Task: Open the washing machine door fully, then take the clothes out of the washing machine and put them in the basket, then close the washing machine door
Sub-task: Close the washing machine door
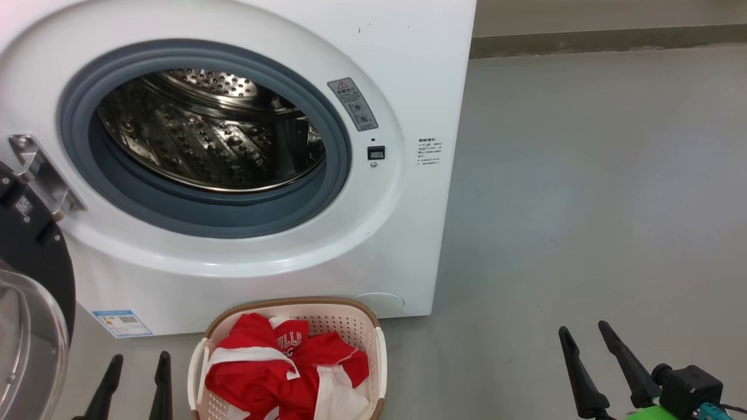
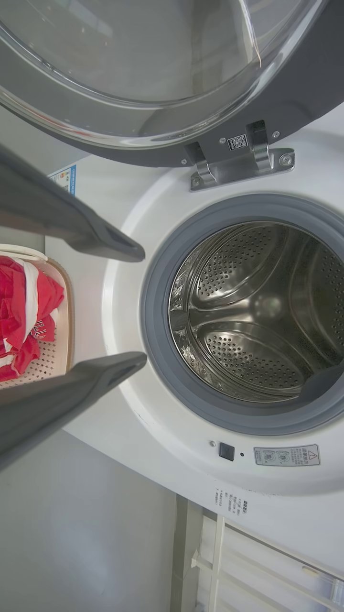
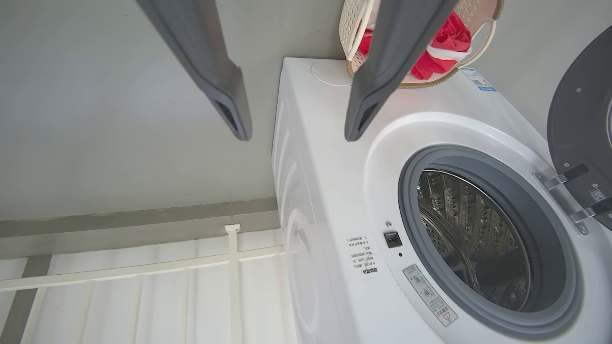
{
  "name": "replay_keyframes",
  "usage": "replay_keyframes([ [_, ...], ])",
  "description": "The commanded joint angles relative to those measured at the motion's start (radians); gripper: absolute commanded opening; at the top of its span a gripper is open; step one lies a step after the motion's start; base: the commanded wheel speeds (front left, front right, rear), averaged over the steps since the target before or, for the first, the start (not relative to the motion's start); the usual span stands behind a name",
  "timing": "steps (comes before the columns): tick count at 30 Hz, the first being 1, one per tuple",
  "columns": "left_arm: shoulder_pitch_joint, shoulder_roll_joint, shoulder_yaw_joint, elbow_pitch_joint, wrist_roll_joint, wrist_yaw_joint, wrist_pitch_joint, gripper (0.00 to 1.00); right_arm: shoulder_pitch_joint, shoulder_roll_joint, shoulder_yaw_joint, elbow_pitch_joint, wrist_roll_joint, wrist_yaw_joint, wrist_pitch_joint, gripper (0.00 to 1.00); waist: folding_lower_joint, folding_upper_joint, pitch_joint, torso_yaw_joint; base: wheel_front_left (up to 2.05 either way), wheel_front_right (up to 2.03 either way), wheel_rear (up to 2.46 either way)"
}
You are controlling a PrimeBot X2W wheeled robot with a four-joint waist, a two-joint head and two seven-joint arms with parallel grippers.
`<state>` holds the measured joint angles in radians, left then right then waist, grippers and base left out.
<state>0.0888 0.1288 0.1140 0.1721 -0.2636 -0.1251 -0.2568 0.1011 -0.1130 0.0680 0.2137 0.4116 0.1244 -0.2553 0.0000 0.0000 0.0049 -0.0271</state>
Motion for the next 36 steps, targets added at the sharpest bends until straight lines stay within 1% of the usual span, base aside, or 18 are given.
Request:
replay_keyframes([
  [1,-0.013,0.014,0.031,-0.03,0.002,-0.006,-0.005,1.0,-0.008,-0.015,0.016,-0.027,-0.001,0.006,-0.006,1.0,0.0,0.0,0.001,0.0,-0.02,0.02,0.0],
  [7,-0.008,0.014,0.034,-0.032,0.008,-0.006,-0.005,1.0,-0.007,-0.011,0.016,-0.027,-0.003,0.006,-0.006,1.0,0.0,0.0,0.003,0.002,-0.49,0.49,0.0],
  [22,-0.008,0.012,0.034,-0.044,0.004,-0.006,-0.005,1.0,-0.01,-0.008,0.015,-0.023,-0.005,0.006,-0.006,1.0,0.0,0.0,0.008,0.01,-1.08,1.08,0.0],
  [36,-0.014,0.01,0.032,-0.046,0.008,-0.006,-0.005,1.0,-0.013,-0.006,0.012,-0.022,-0.007,0.006,-0.006,1.0,0.0,0.0,0.011,0.015,-0.08,0.08,0.0],
])
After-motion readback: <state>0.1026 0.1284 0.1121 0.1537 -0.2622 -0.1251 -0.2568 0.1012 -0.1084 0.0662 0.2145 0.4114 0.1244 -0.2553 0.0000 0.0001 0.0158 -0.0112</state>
